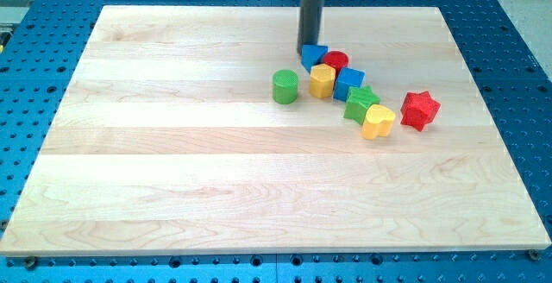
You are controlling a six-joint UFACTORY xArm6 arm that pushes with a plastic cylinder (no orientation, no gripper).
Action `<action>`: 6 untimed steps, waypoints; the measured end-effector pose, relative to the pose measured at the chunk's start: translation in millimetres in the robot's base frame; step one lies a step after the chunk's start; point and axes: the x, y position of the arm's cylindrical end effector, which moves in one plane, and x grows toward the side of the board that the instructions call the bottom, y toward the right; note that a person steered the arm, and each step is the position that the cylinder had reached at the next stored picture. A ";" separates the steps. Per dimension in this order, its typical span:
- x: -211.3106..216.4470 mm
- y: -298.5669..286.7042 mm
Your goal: Move the green circle into the yellow hexagon
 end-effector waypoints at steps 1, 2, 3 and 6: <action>-7.6 1.7; -29.4 -12.8; 57.4 -84.7; 92.8 -34.5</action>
